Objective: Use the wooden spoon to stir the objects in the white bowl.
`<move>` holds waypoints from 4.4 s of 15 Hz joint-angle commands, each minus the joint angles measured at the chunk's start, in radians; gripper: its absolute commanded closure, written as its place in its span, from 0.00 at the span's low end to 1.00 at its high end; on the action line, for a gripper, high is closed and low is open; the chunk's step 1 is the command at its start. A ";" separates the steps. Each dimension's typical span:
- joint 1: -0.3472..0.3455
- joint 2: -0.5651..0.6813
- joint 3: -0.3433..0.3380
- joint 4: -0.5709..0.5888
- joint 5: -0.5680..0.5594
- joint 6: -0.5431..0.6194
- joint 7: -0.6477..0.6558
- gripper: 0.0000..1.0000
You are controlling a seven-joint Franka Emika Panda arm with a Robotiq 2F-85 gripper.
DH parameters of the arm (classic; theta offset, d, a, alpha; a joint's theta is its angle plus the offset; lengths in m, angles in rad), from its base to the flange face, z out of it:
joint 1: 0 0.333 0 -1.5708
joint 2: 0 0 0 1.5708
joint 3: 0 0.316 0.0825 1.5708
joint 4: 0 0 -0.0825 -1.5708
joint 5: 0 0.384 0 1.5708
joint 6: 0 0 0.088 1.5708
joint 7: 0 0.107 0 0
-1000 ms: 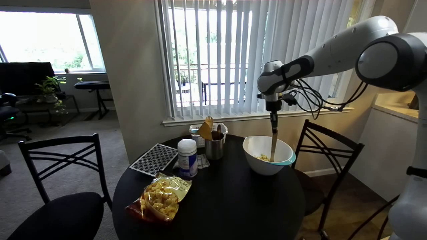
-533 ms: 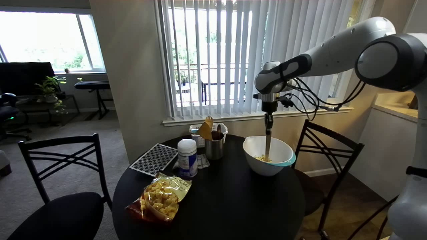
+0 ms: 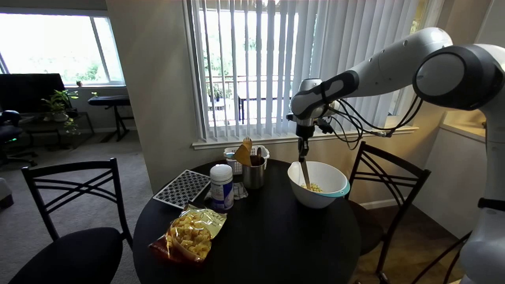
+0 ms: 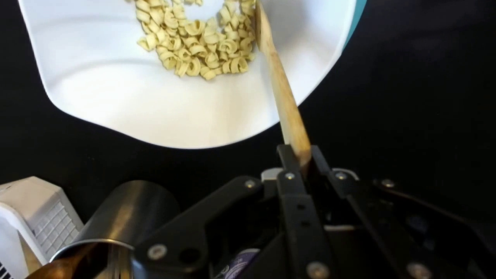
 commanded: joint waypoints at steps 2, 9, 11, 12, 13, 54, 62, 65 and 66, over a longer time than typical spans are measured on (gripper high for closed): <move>0.011 0.012 0.005 -0.049 -0.022 0.109 0.007 0.95; -0.018 0.002 0.002 -0.148 -0.030 0.409 -0.005 0.95; -0.037 0.004 0.008 -0.173 -0.011 0.493 -0.007 0.95; -0.044 0.005 0.010 -0.182 -0.008 0.524 -0.004 0.95; -0.051 0.005 0.011 -0.191 -0.005 0.551 0.000 0.95; 0.012 -0.221 -0.004 -0.399 0.120 0.303 -0.241 0.95; 0.004 -0.154 0.041 -0.355 0.237 0.407 -0.280 0.95; -0.024 -0.133 0.063 -0.358 0.383 0.500 -0.336 0.95; -0.031 -0.124 0.066 -0.359 0.420 0.541 -0.341 0.95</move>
